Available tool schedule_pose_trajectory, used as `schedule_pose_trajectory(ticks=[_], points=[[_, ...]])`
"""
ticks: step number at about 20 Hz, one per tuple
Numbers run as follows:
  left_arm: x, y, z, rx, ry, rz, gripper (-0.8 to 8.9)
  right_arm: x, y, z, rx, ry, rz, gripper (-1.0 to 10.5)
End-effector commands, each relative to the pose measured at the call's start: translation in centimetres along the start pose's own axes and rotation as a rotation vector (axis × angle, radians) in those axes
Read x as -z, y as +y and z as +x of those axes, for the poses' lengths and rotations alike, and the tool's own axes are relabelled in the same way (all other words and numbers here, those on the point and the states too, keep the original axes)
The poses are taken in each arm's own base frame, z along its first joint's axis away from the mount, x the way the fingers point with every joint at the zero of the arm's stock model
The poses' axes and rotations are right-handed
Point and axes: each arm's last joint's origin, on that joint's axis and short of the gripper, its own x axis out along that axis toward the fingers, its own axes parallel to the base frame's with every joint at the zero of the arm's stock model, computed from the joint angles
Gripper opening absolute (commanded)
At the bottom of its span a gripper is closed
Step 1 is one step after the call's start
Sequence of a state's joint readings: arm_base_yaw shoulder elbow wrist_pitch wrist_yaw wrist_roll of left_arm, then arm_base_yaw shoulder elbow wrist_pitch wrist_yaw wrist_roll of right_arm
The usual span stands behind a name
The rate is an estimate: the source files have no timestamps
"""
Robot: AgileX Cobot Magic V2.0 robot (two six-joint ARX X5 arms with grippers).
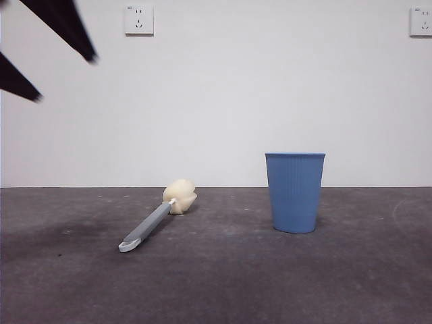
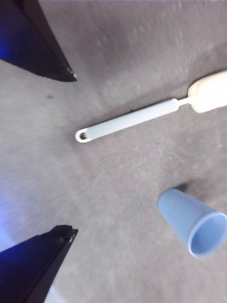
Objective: Pick up the cup brush,pick up the cup,insert the brush into the cup,clean the cup,put the cup brush back,put the cup back to the fixed position on the table
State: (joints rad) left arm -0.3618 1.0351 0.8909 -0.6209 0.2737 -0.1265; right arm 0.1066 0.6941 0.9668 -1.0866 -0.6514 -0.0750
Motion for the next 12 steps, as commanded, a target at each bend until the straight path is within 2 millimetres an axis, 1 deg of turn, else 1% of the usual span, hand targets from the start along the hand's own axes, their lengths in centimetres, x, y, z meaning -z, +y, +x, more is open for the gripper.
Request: schedule_pose_trajectory(ticks=[1,5,8,10,12], points=[[-0.5,-0.6,3.2,-0.035,0.031,-0.004,5.21,-0.1,0.0,0.0,0.001,-0.001,0.004,6.0],[-1.1,-1.2,8.3,-0.124,0.112,0.009,5.21,-0.1,0.0,0.1,0.001,0.002,0.013,6.0],[-1.6,-1.3,11.9,-0.148,0.181,0.004,5.20,-0.1,0.0,0.1,0.001,0.001,0.013,6.0],[-1.3,-1.2,14.1,-0.157,0.217,0.004,4.71,-0.1,0.0,0.1,0.001,0.001,0.013,6.0],[-0.6,-0.8,15.8,-0.170,0.254,-0.020,4.63,-0.1,0.0,0.1,0.001,0.001,0.013,6.0]])
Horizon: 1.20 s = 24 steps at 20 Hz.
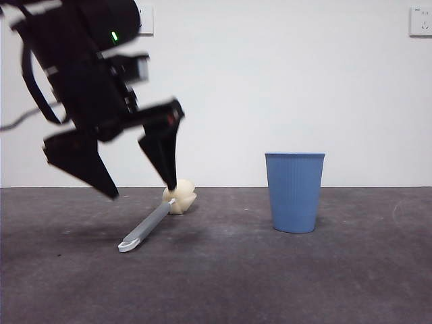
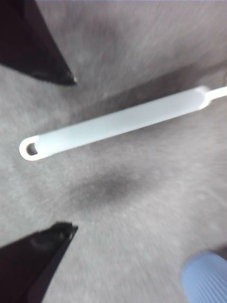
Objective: Pick up the cup brush,pick up the cup,insert the brush into the cup,clean the cup,put the cup brush back,put the cup back to the fixed position on the table
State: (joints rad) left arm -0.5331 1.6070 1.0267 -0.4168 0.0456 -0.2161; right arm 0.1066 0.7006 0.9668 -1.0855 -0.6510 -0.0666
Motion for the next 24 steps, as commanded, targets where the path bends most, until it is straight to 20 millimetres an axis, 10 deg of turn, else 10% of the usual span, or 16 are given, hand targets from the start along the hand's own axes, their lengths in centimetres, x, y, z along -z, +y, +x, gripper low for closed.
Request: schedule_pose_trajectory(ticks=[1,17,22,24], points=[[0.5,0.1,2.0,-0.028,0.046,-0.024,4.63,-0.1,0.1,0.0,0.001,-0.003,0.001,6.0],[1.4,0.0,4.7,-0.140,0.091,-0.070,4.59,-0.1,0.0,0.0,0.002,-0.003,0.002,6.0],[1.6,-0.2,4.7,-0.132,0.104,-0.068,0.15,-0.1,0.0,0.0,0.002,-0.003,0.002,6.0],[1.6,-0.2,4.6,-0.131,0.108,-0.068,-0.09,-0.1,0.0,0.0,0.002,-0.003,0.001,6.0]])
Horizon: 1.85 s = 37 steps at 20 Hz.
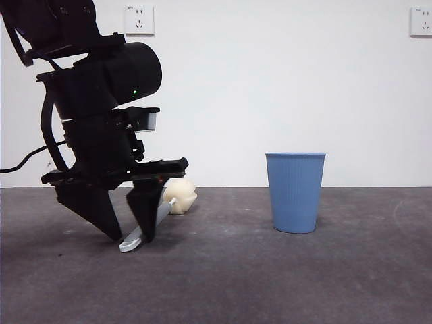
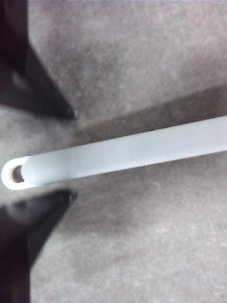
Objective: Pick up the cup brush,pick up the cup,insert the brush into the cup,clean the cup,put the cup brush back,put the cup back to the fixed position on the table
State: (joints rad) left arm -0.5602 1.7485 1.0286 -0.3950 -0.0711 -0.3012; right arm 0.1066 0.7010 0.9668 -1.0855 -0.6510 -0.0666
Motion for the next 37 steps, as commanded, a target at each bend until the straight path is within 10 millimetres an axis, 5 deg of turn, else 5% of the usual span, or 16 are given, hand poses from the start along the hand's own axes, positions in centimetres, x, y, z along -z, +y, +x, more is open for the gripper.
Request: schedule_pose_trajectory(ticks=[1,7,13,19,24,30,37], points=[[0.4,-0.1,0.3,-0.002,0.024,-0.004,-0.09,-0.1,0.1,0.0,0.002,-0.003,0.001,6.0],[0.3,0.0,-1.1,-0.002,0.016,0.021,-0.09,-0.1,0.1,0.0,0.001,-0.003,0.003,6.0],[-0.8,0.3,-6.4,0.008,-0.044,0.098,-0.09,-0.9,-0.7,1.2,-0.014,0.034,0.066,5.9],[0.6,1.3,-14.5,0.036,-0.177,0.153,-0.09,-3.1,-1.4,5.8,0.010,0.043,-0.045,5.9],[2.8,2.4,-19.5,0.050,-0.262,0.157,-0.09,-0.7,-2.6,11.5,0.108,0.003,-0.082,5.9],[4.4,3.0,-21.7,0.051,-0.281,0.170,-0.09,3.4,-4.6,15.7,0.189,-0.125,-0.096,5.9],[4.8,3.1,-21.6,0.050,-0.244,0.176,-0.09,3.7,-7.0,21.0,0.225,-0.249,-0.139,5.9]])
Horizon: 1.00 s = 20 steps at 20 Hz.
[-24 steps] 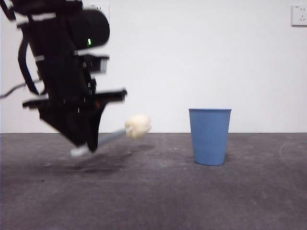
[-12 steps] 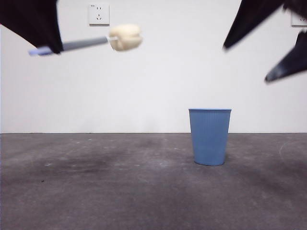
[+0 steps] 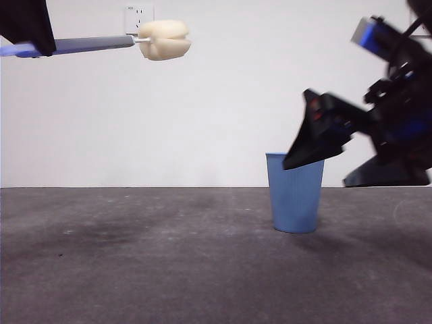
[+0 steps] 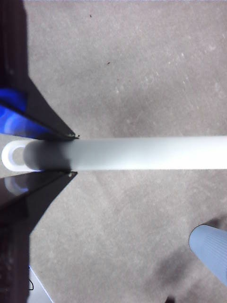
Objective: Pick up the cup brush,pick up the cup,insert the brush into the cup,clean the cup,put the cup brush back,put the cup back to the fixed position on the table
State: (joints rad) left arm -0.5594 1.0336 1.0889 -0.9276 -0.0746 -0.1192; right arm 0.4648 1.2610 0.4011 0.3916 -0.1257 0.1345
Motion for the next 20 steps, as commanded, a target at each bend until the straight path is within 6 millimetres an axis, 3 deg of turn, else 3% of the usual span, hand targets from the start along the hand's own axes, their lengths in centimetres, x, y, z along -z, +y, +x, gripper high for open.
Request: schedule_pose_trajectory(ticks=[1,14,20], points=[[0.0,0.0,-0.1,0.004,-0.006,0.013,-0.09,1.1,-0.4,1.9,0.010,-0.016,-0.020,5.9],[0.0,-0.2,-0.1,0.030,0.003,-0.007,-0.09,3.5,-3.0,7.0,0.075,-0.163,-0.019,5.9],[0.0,-0.2,-0.1,0.030,0.003,-0.008,-0.09,2.6,-3.3,8.9,0.079,-0.204,-0.038,5.9]])
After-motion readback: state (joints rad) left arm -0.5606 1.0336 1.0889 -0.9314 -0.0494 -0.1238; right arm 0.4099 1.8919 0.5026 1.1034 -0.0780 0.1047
